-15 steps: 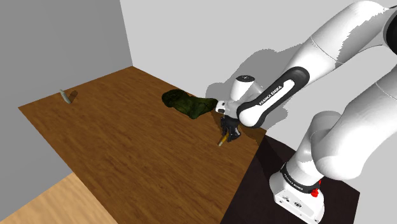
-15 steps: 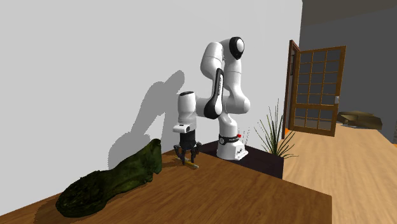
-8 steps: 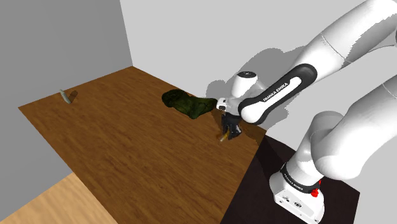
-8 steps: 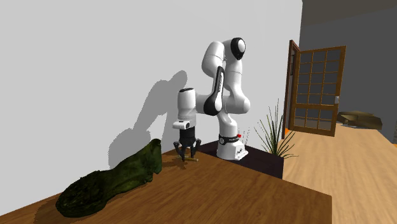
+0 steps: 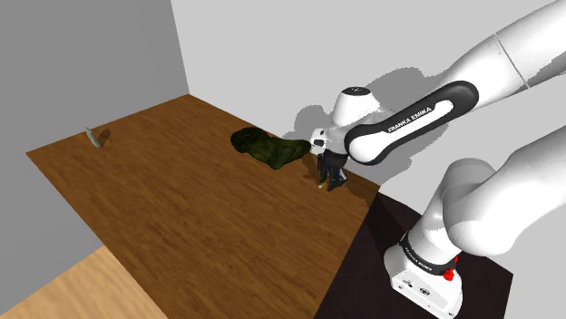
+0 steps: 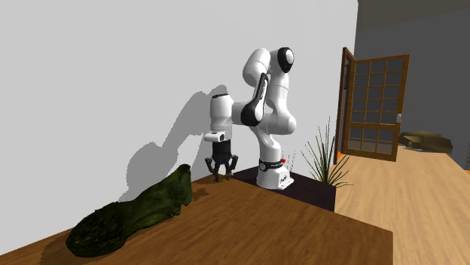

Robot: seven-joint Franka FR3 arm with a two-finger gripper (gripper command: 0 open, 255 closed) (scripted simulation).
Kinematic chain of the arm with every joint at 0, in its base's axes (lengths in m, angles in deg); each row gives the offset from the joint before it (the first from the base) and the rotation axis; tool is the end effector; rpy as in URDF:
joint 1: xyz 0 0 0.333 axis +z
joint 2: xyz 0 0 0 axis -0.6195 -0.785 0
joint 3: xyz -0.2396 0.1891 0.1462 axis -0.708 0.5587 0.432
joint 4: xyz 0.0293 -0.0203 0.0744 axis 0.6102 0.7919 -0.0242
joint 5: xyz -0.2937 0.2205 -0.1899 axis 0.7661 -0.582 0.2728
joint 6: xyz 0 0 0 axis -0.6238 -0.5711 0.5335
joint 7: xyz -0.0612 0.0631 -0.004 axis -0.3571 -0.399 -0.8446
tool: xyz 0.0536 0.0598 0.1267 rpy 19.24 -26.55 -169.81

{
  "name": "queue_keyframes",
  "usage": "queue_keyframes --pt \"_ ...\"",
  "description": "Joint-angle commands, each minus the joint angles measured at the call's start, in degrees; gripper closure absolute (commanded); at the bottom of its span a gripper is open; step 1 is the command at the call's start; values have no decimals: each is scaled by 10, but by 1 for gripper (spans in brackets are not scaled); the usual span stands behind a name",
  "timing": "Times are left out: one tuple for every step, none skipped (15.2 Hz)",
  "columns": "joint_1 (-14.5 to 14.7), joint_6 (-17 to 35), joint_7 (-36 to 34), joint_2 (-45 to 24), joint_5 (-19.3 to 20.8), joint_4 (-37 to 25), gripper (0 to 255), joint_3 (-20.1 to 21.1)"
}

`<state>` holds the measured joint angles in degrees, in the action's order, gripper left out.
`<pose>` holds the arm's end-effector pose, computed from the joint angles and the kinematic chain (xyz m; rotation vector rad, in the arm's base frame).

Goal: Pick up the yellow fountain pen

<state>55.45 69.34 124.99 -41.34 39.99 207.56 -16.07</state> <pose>0.3402 0.0281 0.2497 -2.5045 -1.8726 -0.0179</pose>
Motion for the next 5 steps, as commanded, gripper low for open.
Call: queue_keyframes --pt "-3 -25 -2 21 2 -4 255 3" --pt "-3 -37 -2 30 2 -7 255 4" --pt "-4 -48 -3 38 2 -10 255 5" --pt "-4 -50 -3 40 2 -10 255 6" --pt "-4 -50 -3 40 2 -10 255 6"
